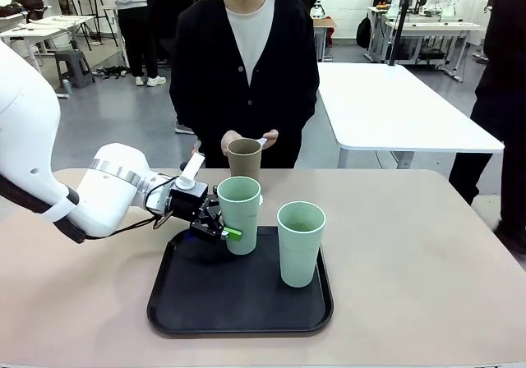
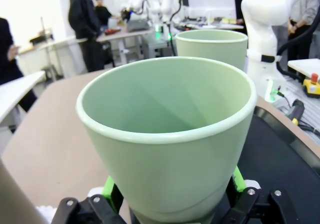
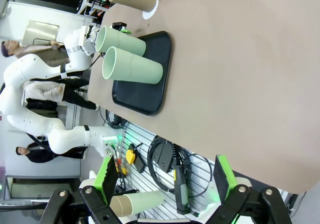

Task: Place coasters on the table and set cups on them.
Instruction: Take one Reusable plastic cup from the Flat Tray and place it on a coaster set by the human.

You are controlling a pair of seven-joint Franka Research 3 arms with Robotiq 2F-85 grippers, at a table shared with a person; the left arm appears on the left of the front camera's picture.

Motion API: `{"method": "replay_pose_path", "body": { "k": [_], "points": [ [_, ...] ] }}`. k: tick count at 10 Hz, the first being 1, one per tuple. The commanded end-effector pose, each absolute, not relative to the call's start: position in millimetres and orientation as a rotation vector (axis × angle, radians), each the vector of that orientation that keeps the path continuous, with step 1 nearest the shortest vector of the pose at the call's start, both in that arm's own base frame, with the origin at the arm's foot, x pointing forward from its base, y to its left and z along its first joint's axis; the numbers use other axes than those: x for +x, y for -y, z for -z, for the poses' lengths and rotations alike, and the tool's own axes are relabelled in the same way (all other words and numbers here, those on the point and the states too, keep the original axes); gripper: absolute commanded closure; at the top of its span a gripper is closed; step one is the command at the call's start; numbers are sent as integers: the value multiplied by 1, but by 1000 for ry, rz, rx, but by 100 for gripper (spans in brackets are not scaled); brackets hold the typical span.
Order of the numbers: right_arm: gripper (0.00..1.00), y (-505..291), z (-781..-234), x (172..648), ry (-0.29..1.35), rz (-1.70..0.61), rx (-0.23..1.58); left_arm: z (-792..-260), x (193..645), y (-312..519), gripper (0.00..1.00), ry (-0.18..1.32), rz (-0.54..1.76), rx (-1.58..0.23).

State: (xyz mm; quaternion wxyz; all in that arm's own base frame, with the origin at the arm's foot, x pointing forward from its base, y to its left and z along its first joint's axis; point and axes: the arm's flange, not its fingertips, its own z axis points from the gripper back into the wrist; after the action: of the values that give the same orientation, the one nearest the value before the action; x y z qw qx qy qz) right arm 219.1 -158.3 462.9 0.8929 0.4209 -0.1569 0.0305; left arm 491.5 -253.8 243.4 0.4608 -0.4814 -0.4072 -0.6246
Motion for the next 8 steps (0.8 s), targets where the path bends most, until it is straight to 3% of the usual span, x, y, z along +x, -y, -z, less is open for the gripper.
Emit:
{"method": "replay_pose_path", "body": {
  "k": [1, 2, 3, 5, 6, 7, 8],
  "points": [
    [0, 159, -463, 220, 342, -79, 898, -242, 498, 259, 45, 1039, 1516, -1218],
    [0, 159, -463, 220, 342, -79, 898, -243, 498, 257, 57, 1033, 1517, -1221],
    [0, 159, -463, 220, 342, -79, 898, -244, 497, 254, 100, 1034, 1515, -1224],
    [0, 159, -463, 220, 342, -79, 898, -250, 492, 249, 100, 1033, 1521, -1220],
    [0, 159, -463, 220, 342, -79, 898, -254, 487, 247, 73, 1026, 1518, -1222],
    [0, 159, -463, 220, 342, -79, 898, -265, 476, 244, 33, 1017, 1470, -1253],
    [0, 159, -463, 220, 342, -79, 898, -291, 458, 238, 33, 1014, 1461, -1267]
  ]
}}
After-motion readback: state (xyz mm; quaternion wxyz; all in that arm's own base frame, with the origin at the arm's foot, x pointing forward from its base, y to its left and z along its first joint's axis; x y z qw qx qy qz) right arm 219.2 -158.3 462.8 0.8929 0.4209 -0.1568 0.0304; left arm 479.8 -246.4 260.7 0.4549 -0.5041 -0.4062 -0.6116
